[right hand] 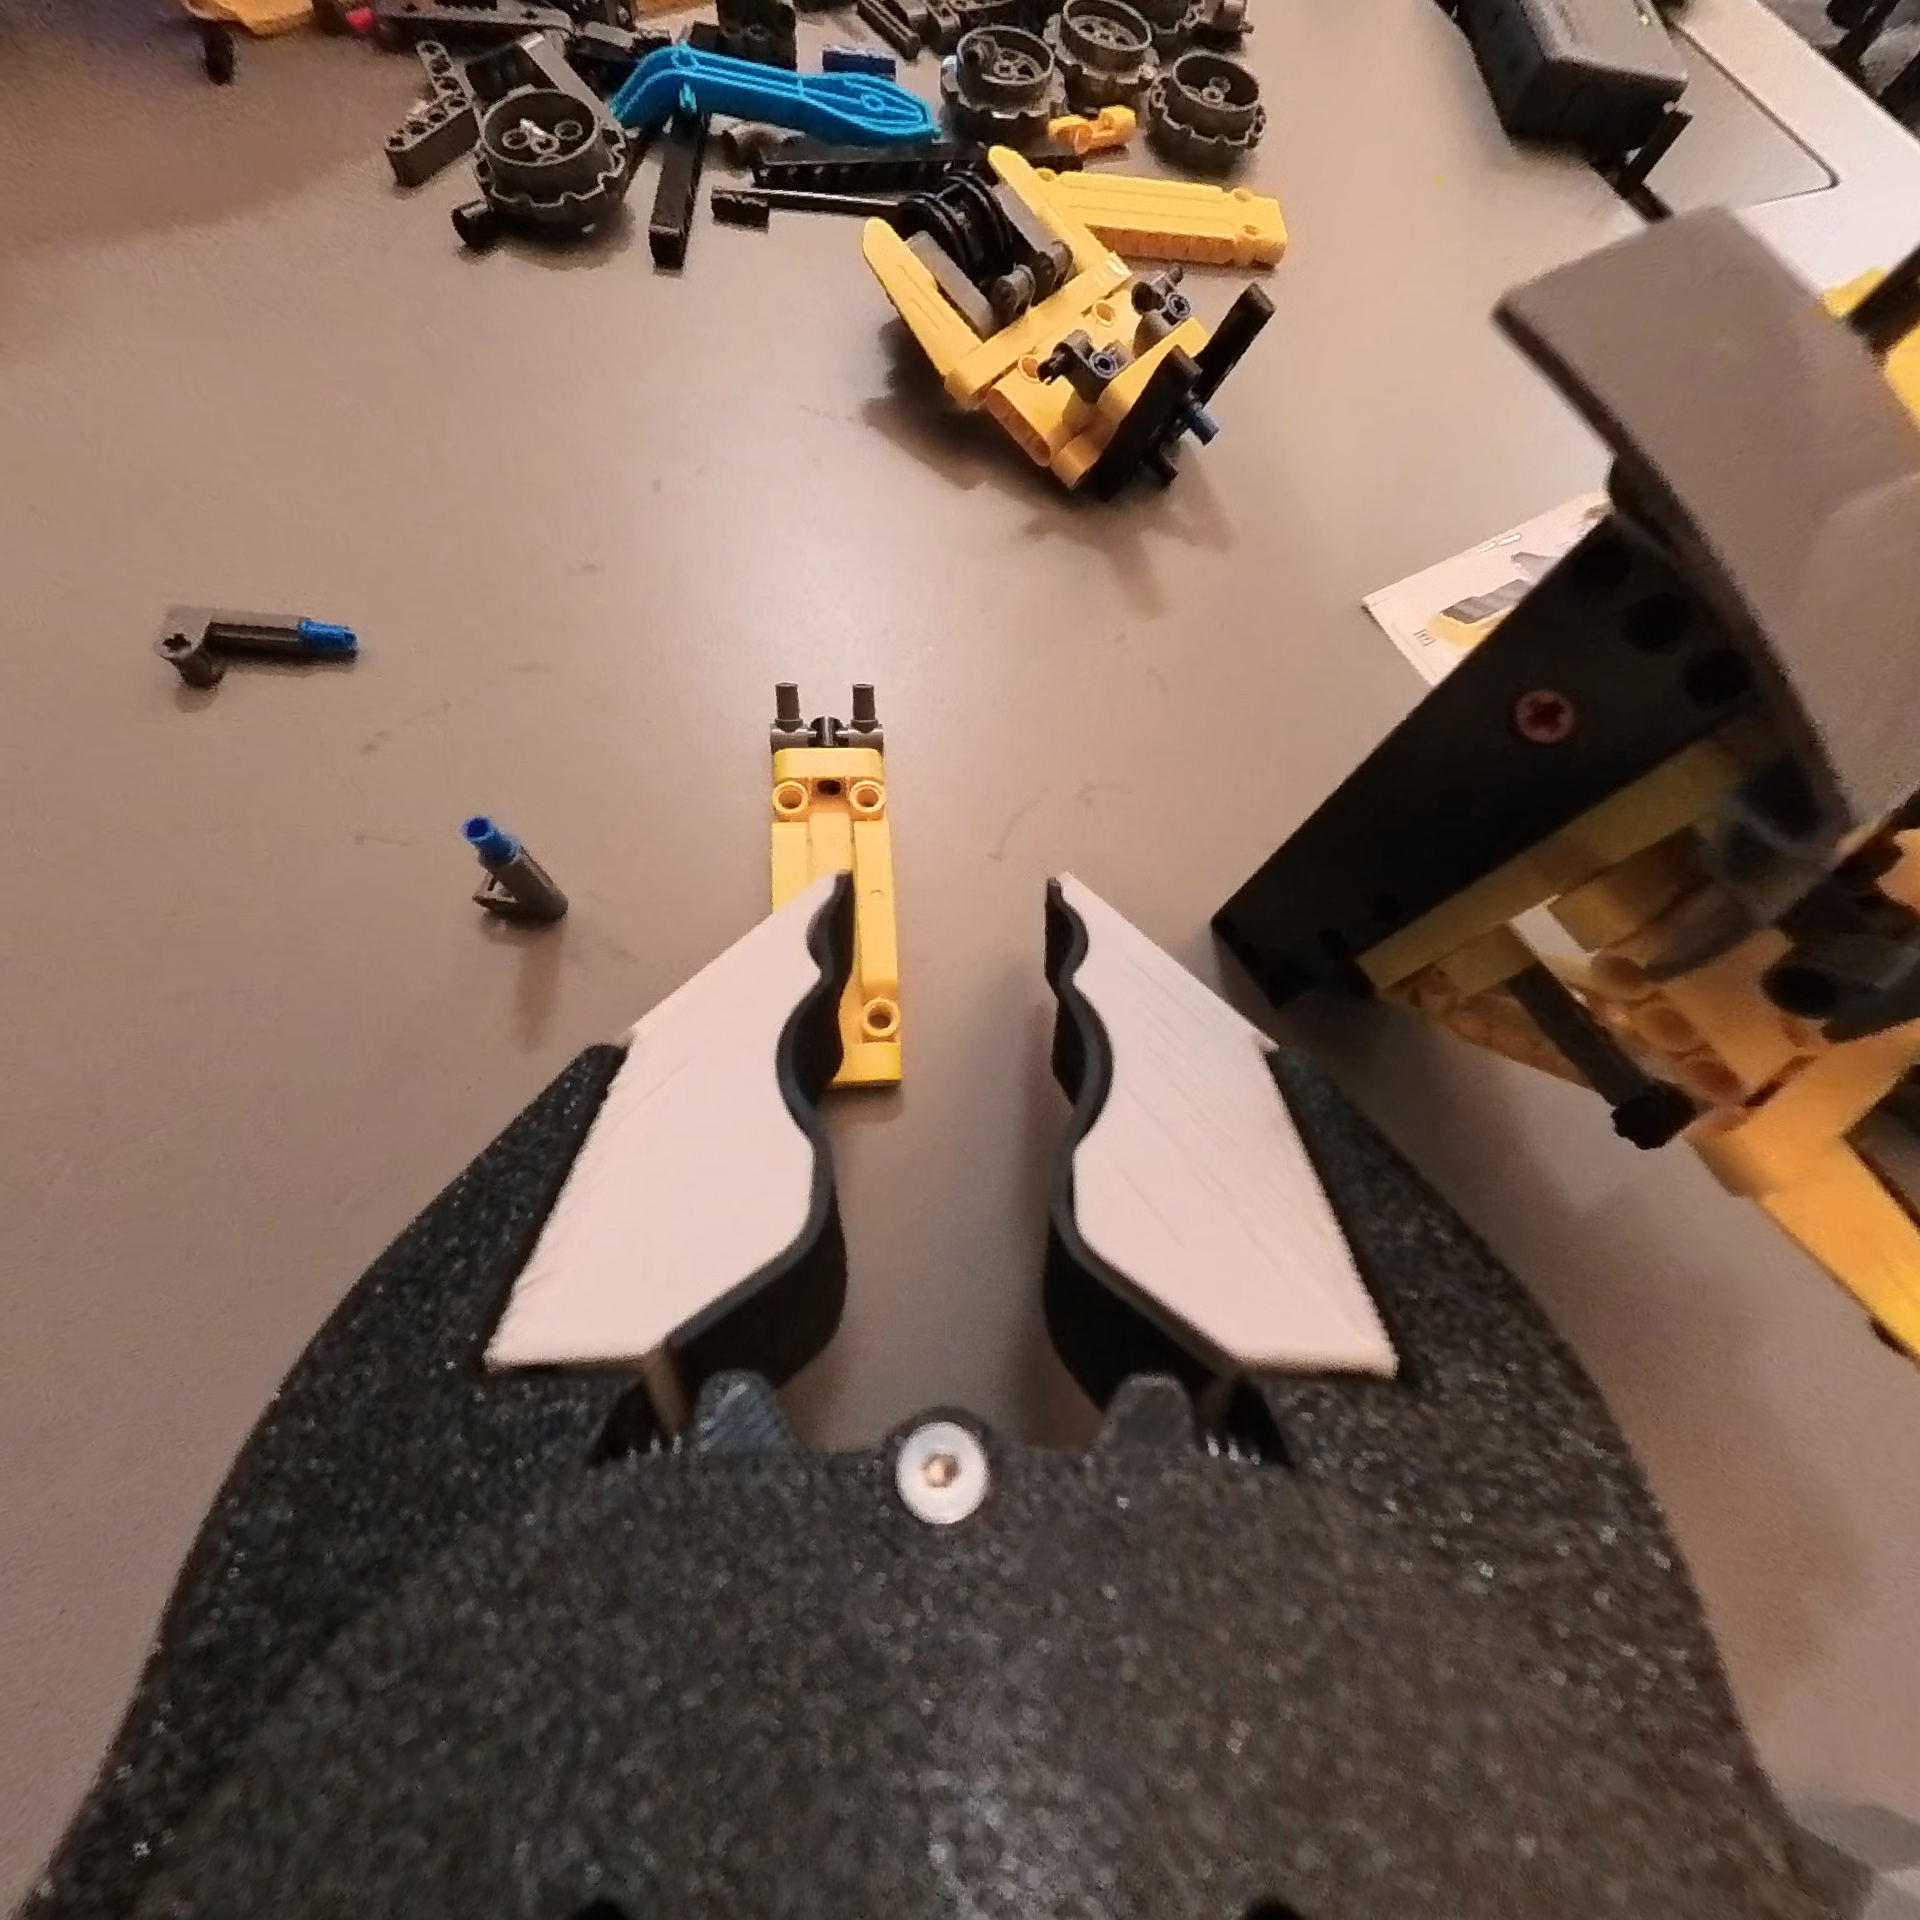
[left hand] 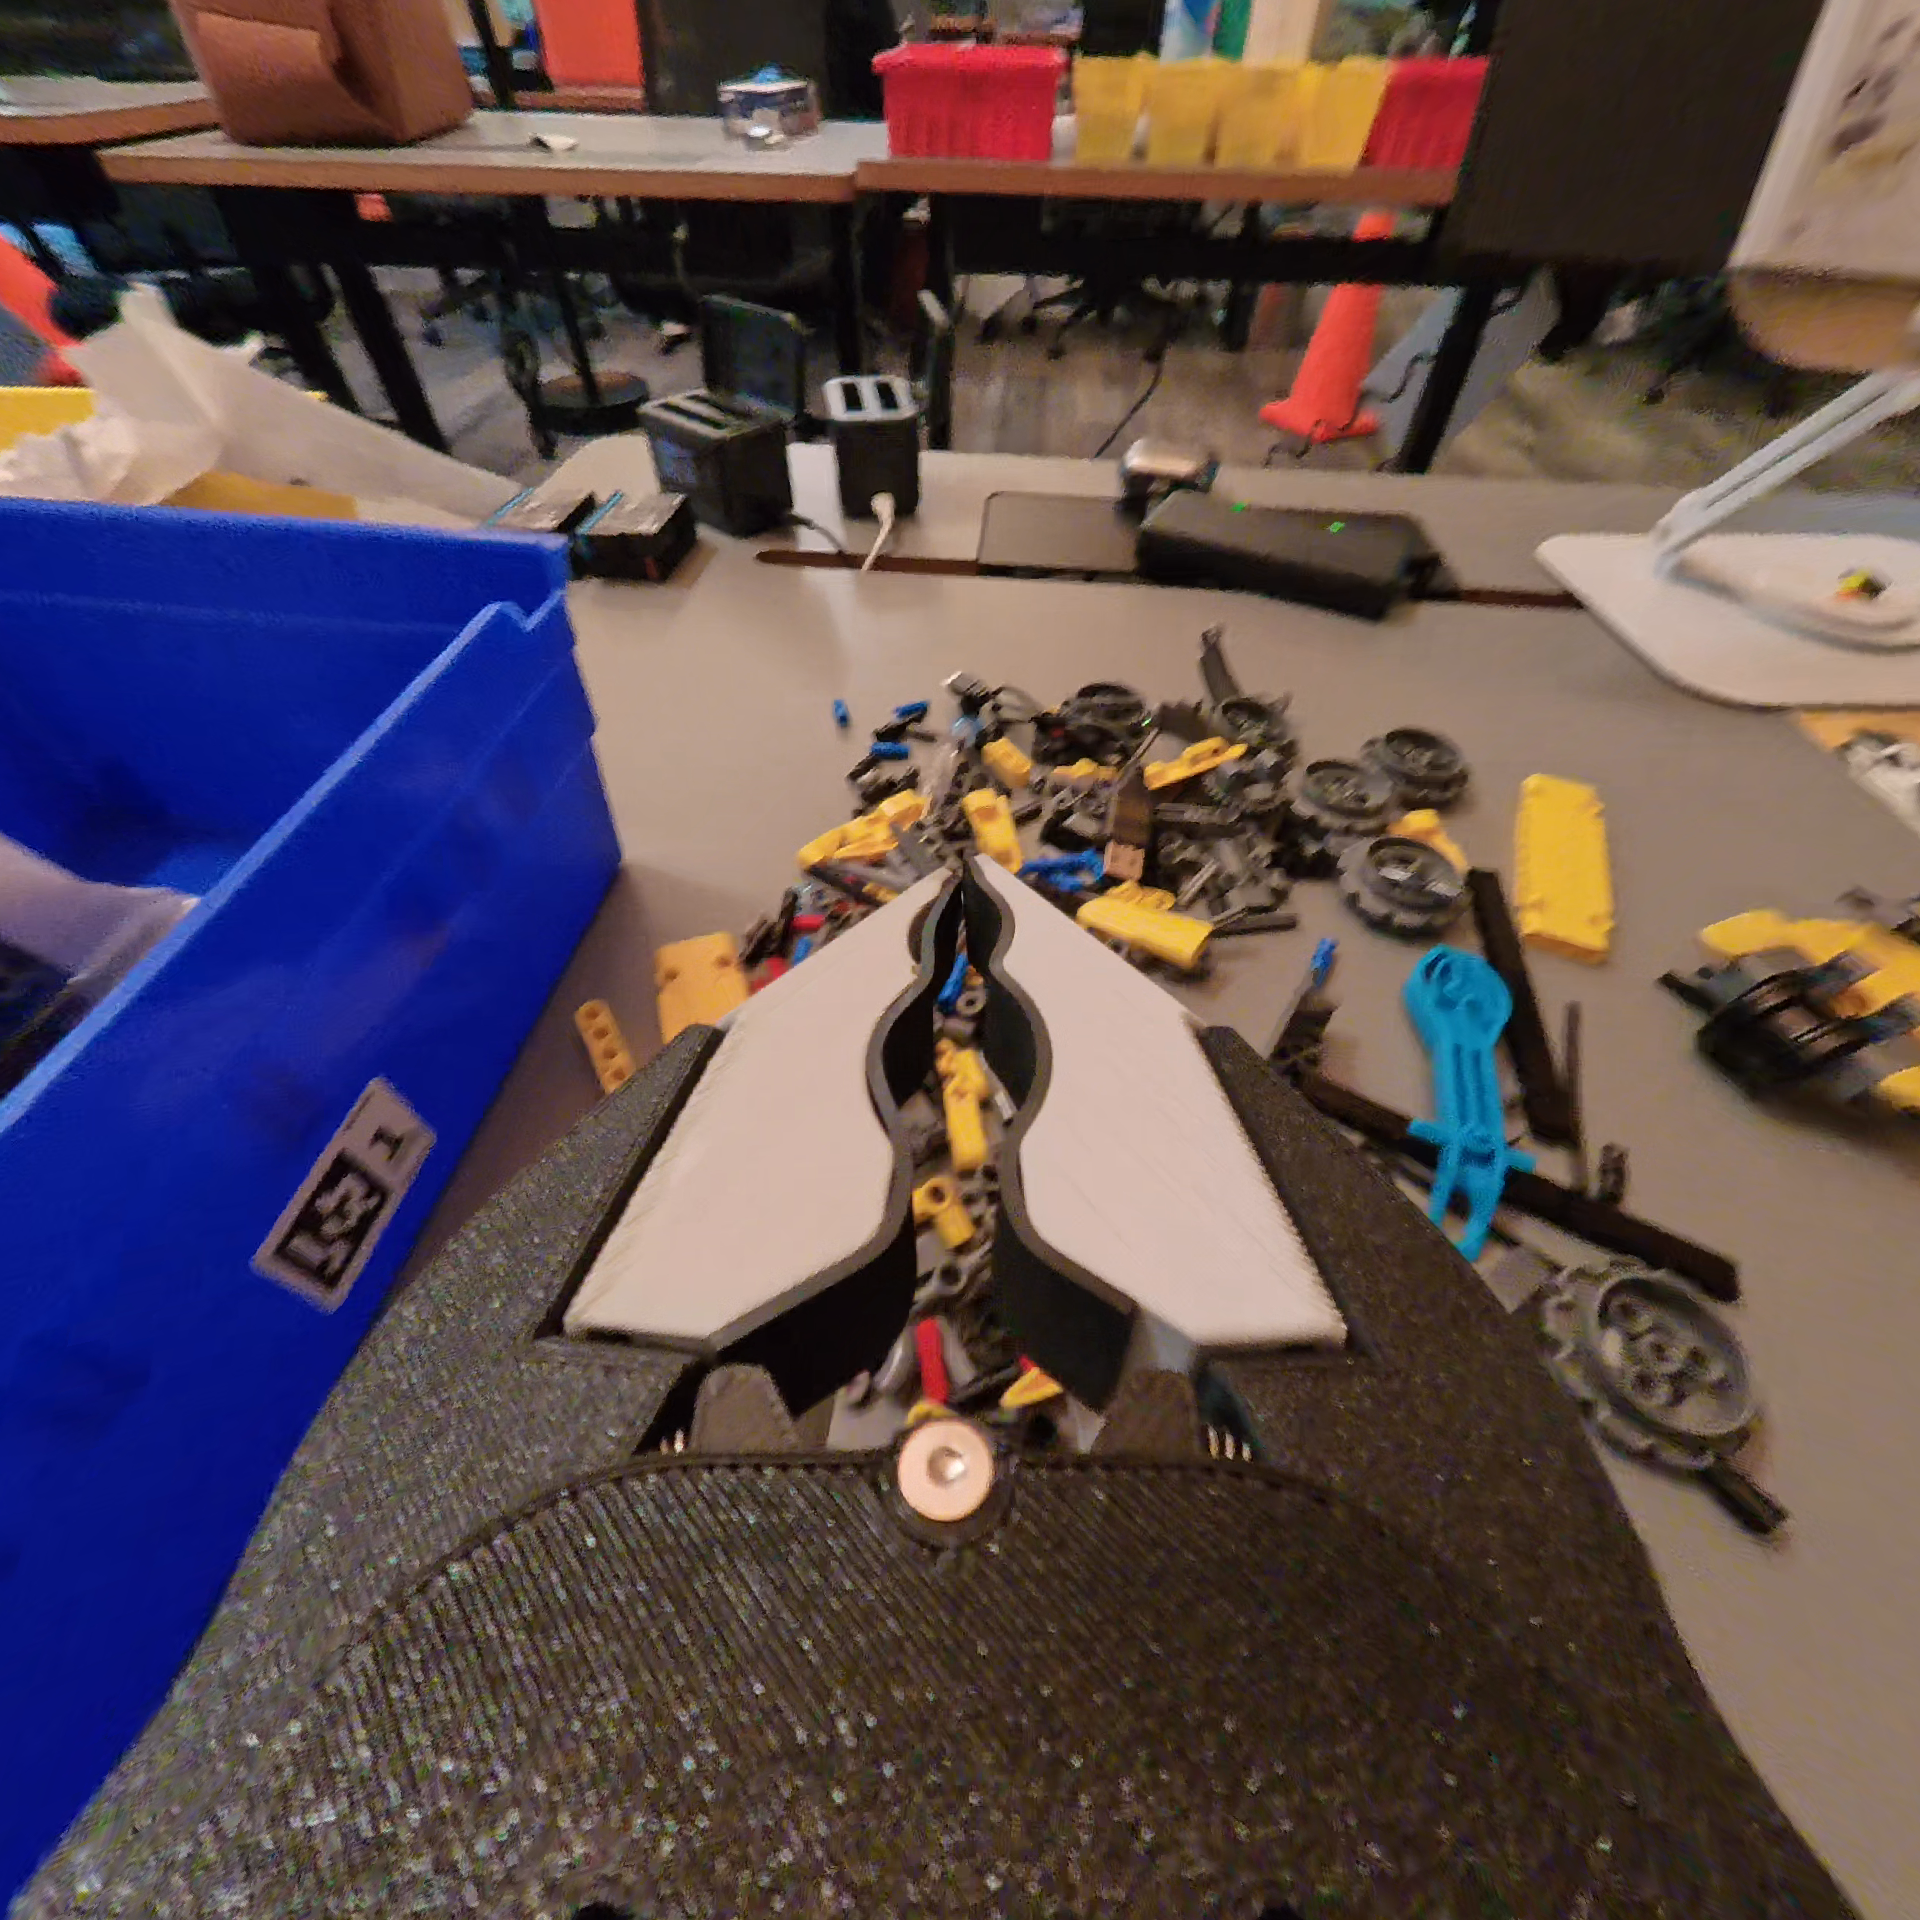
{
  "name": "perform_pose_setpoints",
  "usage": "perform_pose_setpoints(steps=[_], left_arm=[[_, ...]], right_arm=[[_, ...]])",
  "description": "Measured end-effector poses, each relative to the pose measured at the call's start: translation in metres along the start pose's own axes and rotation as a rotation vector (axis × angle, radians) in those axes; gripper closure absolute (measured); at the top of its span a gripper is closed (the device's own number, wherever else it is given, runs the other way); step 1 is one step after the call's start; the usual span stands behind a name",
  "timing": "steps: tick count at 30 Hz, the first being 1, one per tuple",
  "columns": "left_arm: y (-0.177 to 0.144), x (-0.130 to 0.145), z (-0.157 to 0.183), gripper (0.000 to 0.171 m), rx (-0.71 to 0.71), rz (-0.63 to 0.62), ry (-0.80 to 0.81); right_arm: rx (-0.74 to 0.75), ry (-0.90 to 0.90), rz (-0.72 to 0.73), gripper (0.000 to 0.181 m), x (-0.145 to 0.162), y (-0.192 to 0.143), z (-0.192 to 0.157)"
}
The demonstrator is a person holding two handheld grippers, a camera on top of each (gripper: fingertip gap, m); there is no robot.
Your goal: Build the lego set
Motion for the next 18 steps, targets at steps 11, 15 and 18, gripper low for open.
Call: perform_pose_setpoints(steps=[11, 15, 18], left_arm=[[-0.013, 0.053, 0.014, 0.169, 0.125, -0.426, -0.042], [-0.012, 0.055, 0.013, 0.167, 0.094, -0.437, -0.027], [-0.011, 0.056, 0.013, 0.167, 0.090, -0.451, -0.024]], right_arm=[[-0.019, 0.027, -0.021, 0.145, 0.001, 0.002, 0.002], [-0.015, 0.014, -0.040, 0.146, 0.003, 0.004, 0.001], [-0.017, 0.010, -0.042, 0.146, 0.003, 0.005, 0.000]])
Point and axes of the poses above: each gripper's, where its closed fingertips meet, y out along the fingers, x out of its underside, z = x × y across the jaws, the point moved 7 cm from there along -y, back along the fingers, and after that the axes turned 10 degrees about z, right-handed, at the moved point
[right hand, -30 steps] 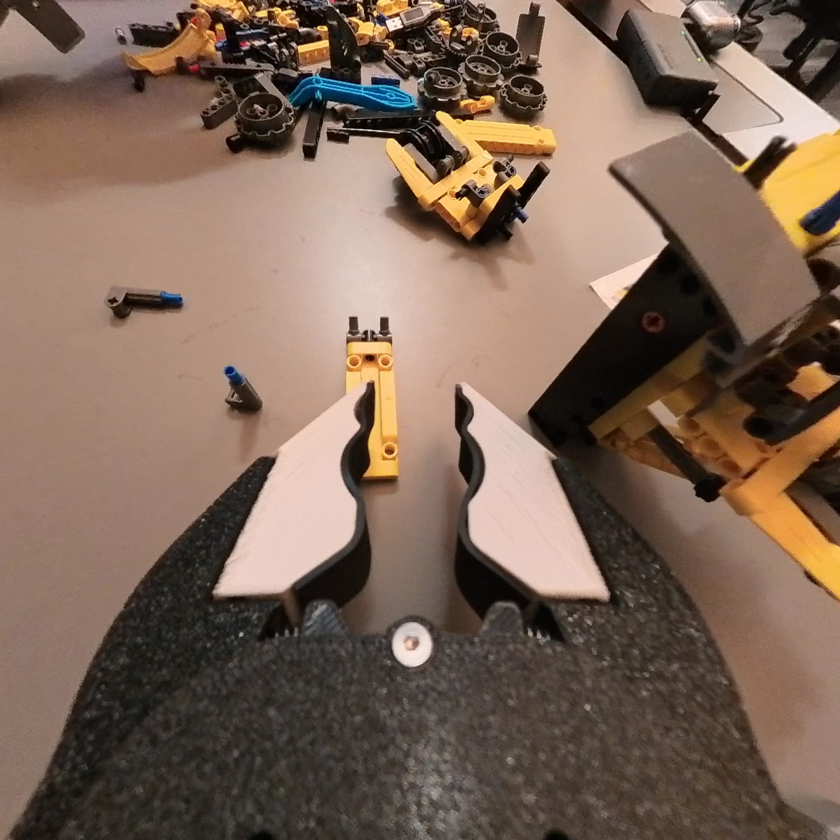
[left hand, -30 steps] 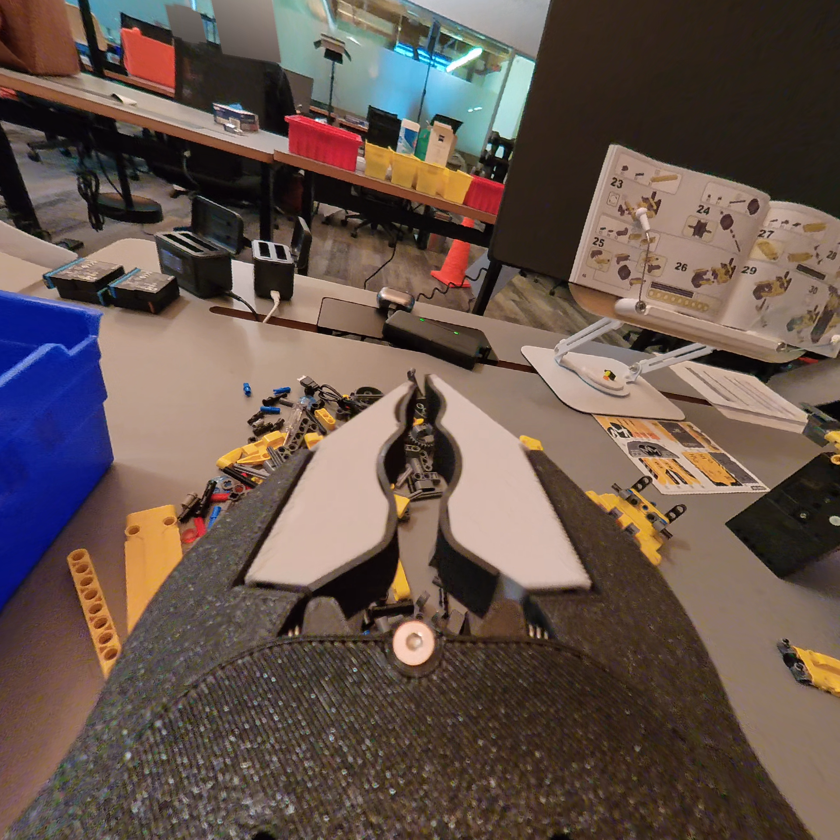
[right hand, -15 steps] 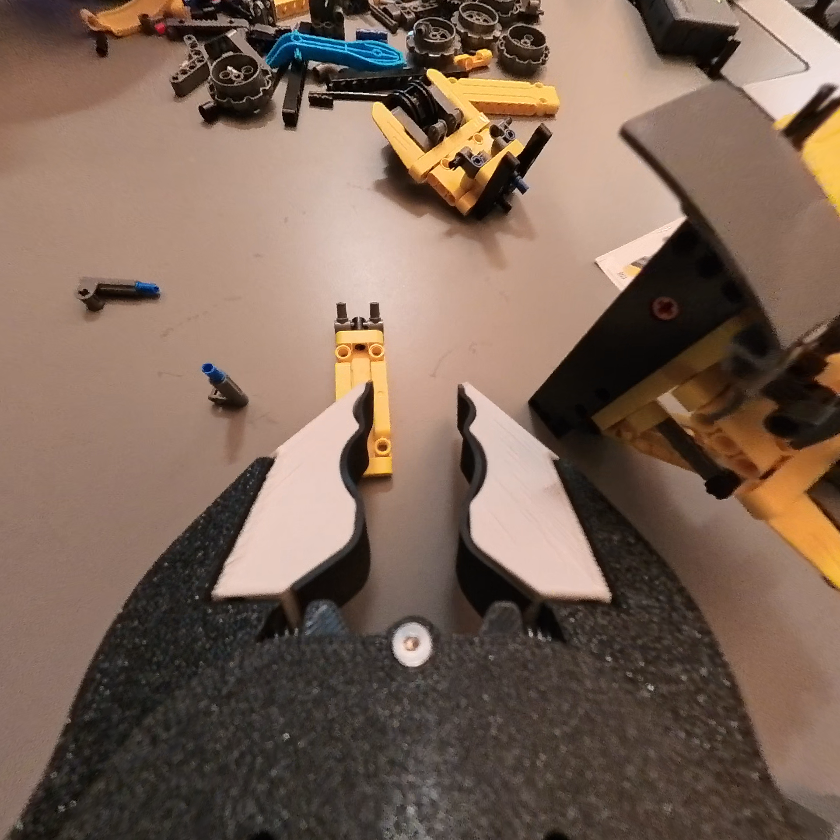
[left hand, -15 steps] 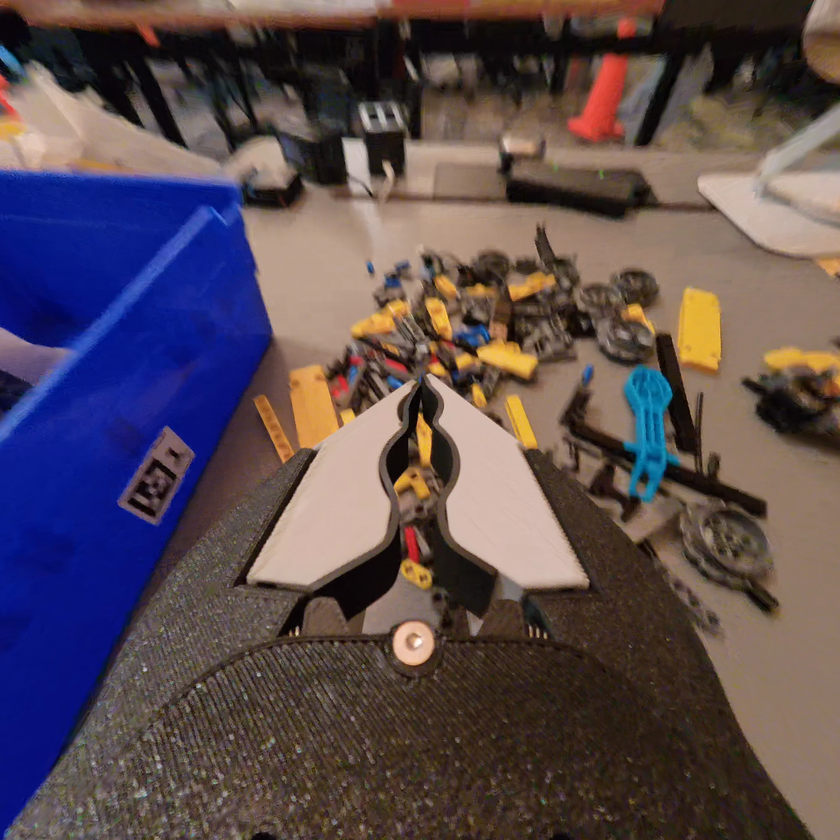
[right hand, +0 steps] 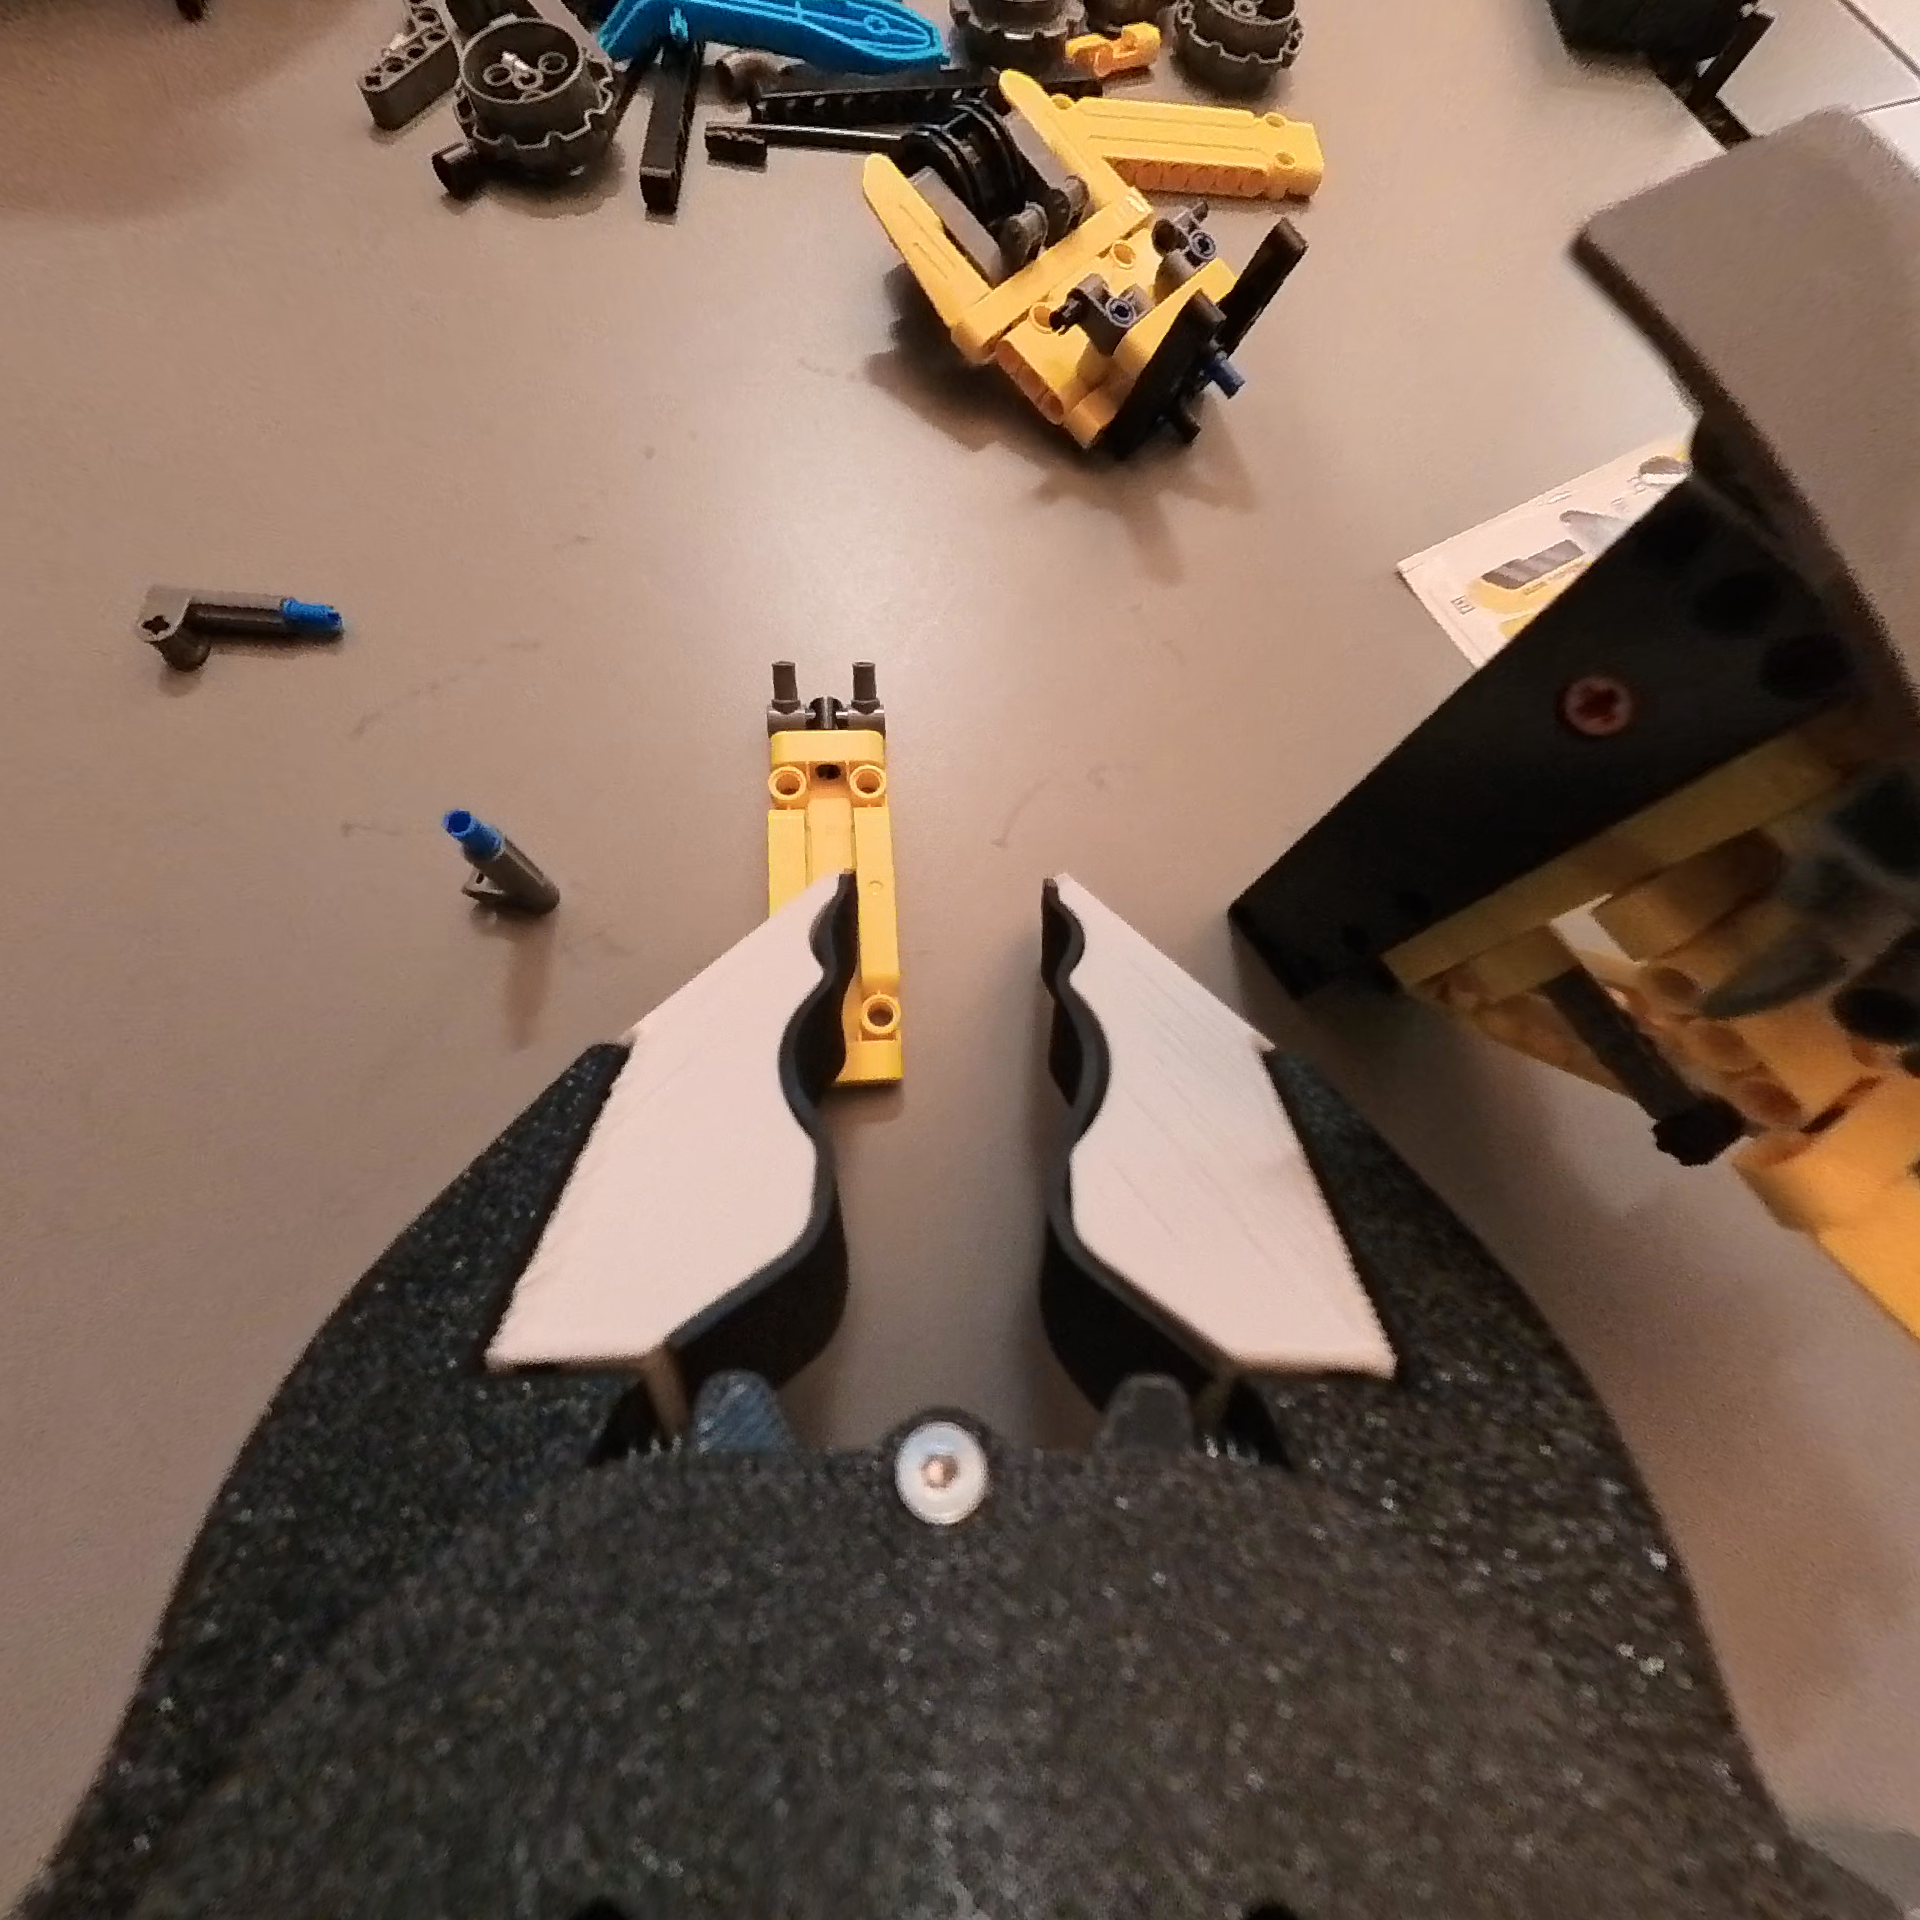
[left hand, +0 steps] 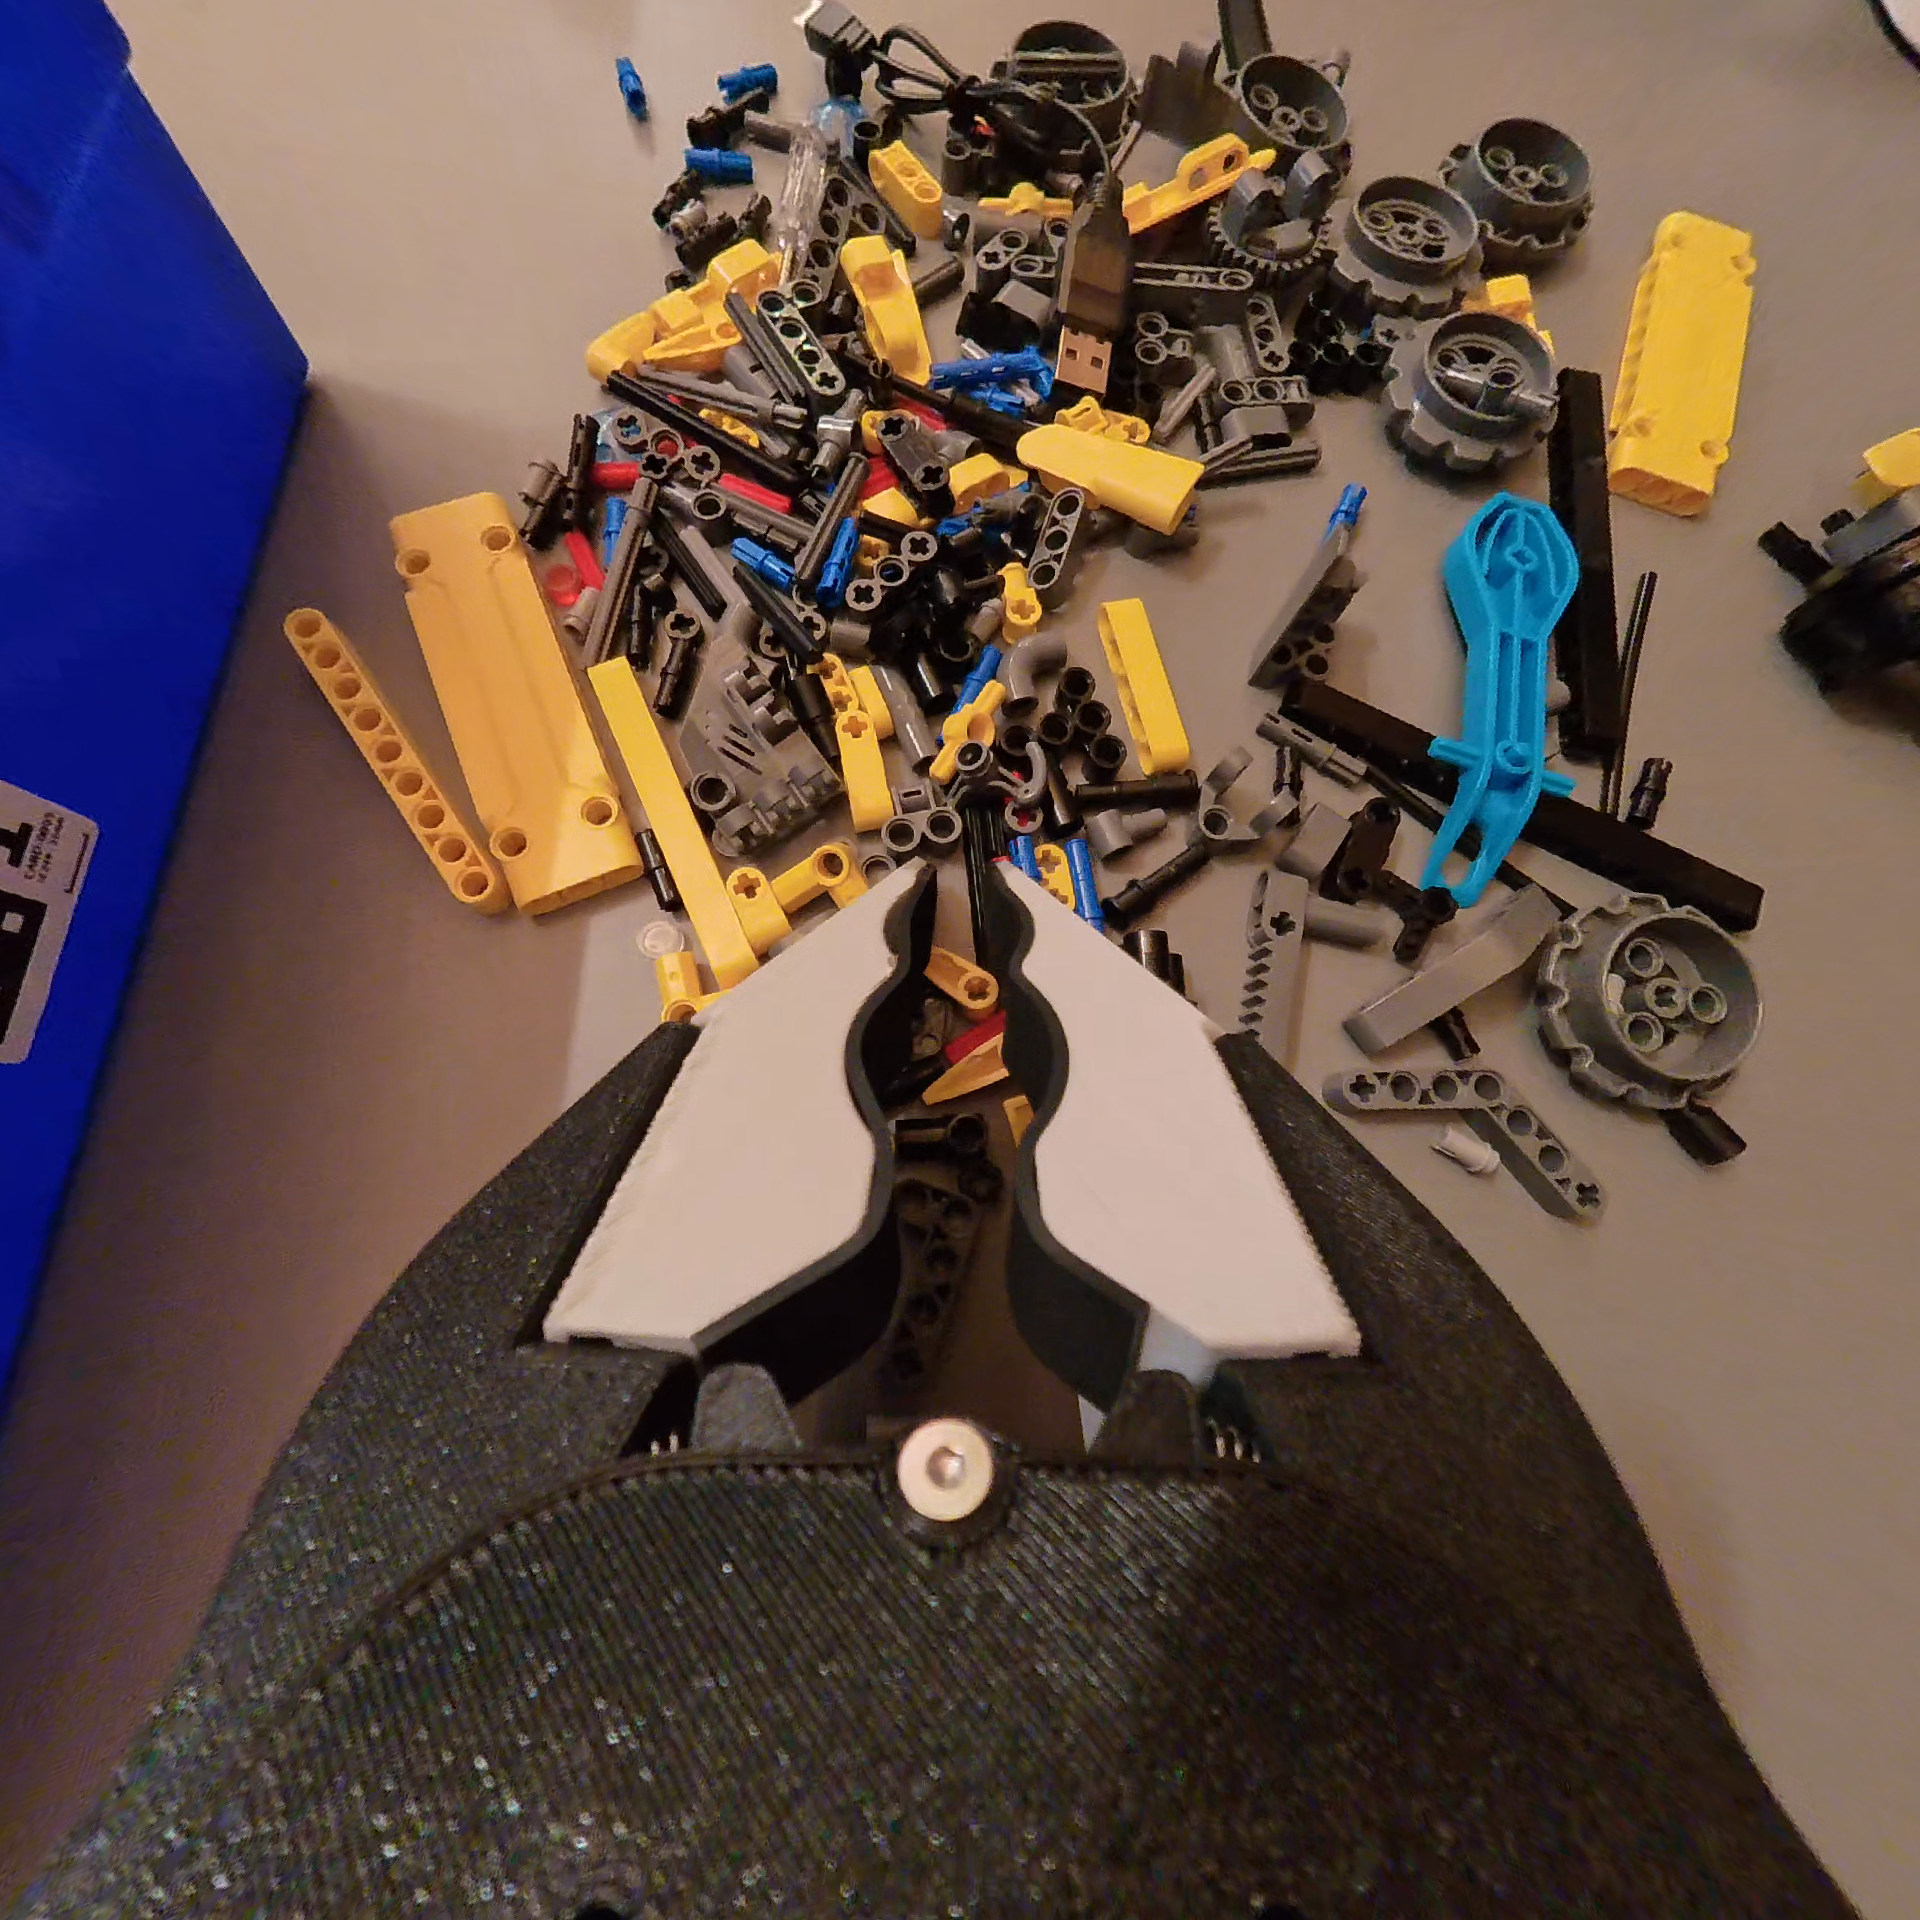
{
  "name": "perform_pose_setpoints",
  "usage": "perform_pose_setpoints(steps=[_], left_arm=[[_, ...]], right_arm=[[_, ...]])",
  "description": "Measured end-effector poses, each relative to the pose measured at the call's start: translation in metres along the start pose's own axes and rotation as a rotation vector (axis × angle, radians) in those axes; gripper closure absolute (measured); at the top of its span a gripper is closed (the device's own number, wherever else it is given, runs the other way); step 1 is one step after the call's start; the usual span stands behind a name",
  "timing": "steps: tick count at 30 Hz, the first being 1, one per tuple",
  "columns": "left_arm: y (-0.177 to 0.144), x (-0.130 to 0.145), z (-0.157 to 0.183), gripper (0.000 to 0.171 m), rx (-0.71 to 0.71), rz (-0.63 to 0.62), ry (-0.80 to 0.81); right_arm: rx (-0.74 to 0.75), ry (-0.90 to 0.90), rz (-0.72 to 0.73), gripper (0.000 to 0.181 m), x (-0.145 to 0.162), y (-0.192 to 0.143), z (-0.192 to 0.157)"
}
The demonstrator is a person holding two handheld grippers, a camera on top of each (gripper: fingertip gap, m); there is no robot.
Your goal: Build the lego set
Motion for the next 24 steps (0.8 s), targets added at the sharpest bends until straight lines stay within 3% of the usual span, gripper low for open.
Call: perform_pose_setpoints(steps=[8, 14, 24], left_arm=[[0.000, 0.001, 0.001, 0.163, 0.011, -0.008, 0.005], [-0.004, 0.003, 0.007, 0.171, 0.027, -0.041, 0.053], [-0.010, -0.005, 0.003, 0.171, 0.022, 0.018, 0.044]], right_arm=[[-0.004, -0.018, 0.002, 0.148, 0.000, 0.000, -0.002], [-0.004, -0.035, -0.003, 0.148, 0.000, 0.000, -0.004], [-0.005, -0.032, -0.007, 0.148, 0.000, 0.001, -0.003]])
Point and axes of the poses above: each gripper's, where its closed fingertips meet, y out along the fingers, x out of its underside, z = x × y across the jaws, the point moved 7 cm from there along -y, back along the fingers, and after that the axes turned 10 degrees about z, right-handed, at the moved point
